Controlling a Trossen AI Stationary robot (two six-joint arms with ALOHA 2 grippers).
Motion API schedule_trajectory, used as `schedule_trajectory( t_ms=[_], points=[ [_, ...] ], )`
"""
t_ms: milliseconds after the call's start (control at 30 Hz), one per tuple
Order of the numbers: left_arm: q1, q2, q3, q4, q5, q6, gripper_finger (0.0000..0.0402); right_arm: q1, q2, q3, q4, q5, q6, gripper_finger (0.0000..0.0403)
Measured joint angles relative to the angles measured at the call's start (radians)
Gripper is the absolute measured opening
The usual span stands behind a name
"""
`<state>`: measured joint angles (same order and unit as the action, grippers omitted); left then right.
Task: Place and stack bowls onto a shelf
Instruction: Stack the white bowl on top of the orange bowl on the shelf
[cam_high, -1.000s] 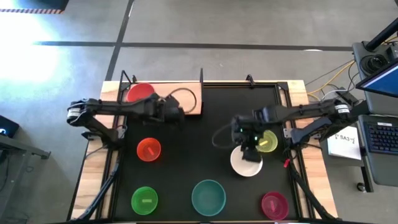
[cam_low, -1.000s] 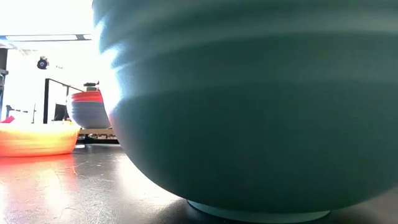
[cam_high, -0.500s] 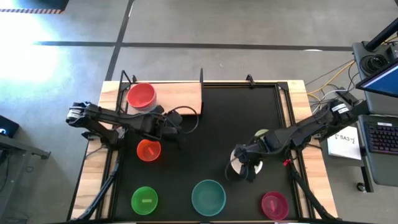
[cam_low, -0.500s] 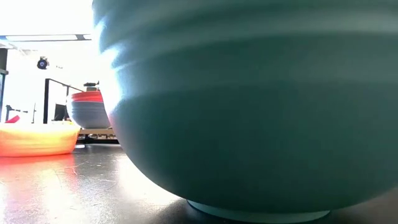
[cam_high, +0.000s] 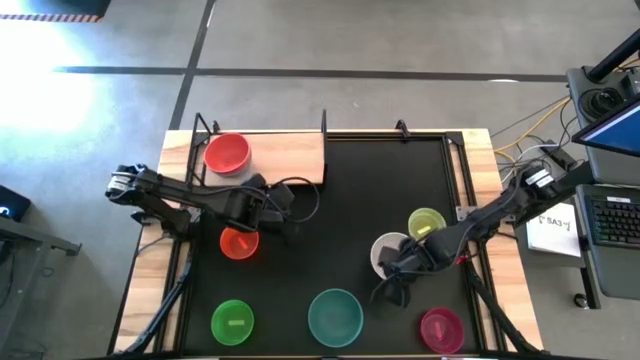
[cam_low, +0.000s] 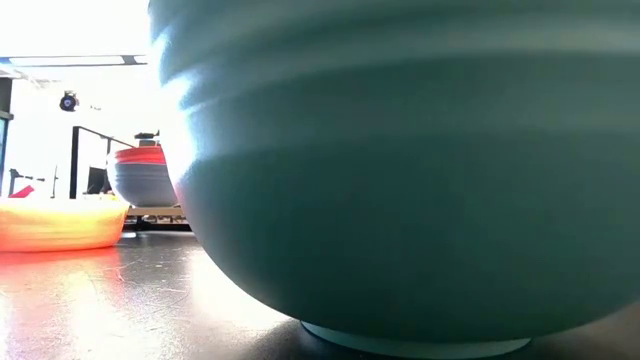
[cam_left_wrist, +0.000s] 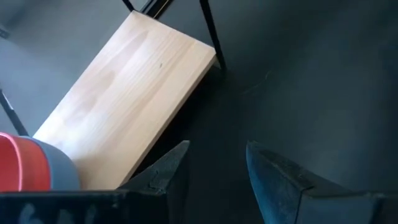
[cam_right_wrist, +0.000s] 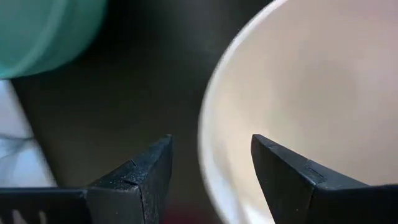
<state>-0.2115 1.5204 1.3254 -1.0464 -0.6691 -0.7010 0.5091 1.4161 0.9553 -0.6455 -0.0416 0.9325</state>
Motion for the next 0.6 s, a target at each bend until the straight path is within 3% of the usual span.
schedule_trajectory(
  t_ms=[233, 333, 467, 600],
  points=[
    [-0.026, 0.000, 0.000, 0.053, 0.039, 0.009, 0.0139, 0.013, 0.099, 0.031, 0.000, 0.010, -0.055, 0.0202],
    [-0.044, 0.000, 0.000, 0.061, 0.042, 0.010, 0.0139, 0.013, 0.136, 0.056, -0.001, -0.016, -0.092, 0.0183],
    [-0.068, 0.000, 0.000, 0.064, 0.043, 0.011, 0.0139, 0.013, 0.173, 0.096, -0.013, -0.042, -0.155, 0.0126],
    [-0.083, 0.000, 0.000, 0.070, 0.044, 0.011, 0.0139, 0.012, 0.183, 0.141, -0.053, -0.042, -0.221, 0.0043]
  ],
)
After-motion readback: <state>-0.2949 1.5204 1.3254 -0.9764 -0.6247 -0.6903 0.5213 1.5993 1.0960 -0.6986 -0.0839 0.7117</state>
